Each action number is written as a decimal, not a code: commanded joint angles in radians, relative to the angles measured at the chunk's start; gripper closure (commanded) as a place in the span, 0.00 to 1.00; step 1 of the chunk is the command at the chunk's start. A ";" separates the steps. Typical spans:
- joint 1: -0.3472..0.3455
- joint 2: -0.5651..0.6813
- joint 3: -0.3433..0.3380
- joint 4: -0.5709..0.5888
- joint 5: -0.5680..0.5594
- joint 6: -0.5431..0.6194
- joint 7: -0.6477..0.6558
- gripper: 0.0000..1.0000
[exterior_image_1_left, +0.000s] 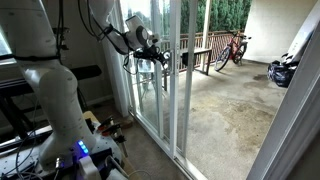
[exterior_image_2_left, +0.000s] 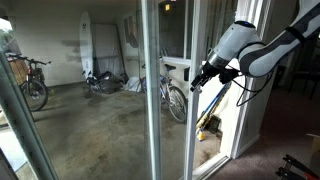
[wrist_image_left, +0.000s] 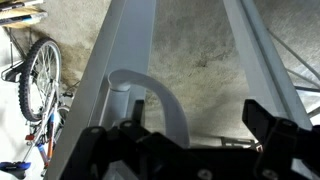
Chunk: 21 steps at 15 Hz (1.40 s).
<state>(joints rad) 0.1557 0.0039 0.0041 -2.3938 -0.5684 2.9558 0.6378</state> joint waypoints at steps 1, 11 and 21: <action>-0.011 0.033 -0.024 0.044 -0.164 0.034 0.158 0.00; -0.006 0.056 -0.084 0.098 -0.497 0.014 0.484 0.00; -0.002 0.058 -0.122 0.099 -0.674 0.004 0.675 0.00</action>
<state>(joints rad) 0.1573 0.0531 -0.1070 -2.3070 -1.1814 2.9609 1.2451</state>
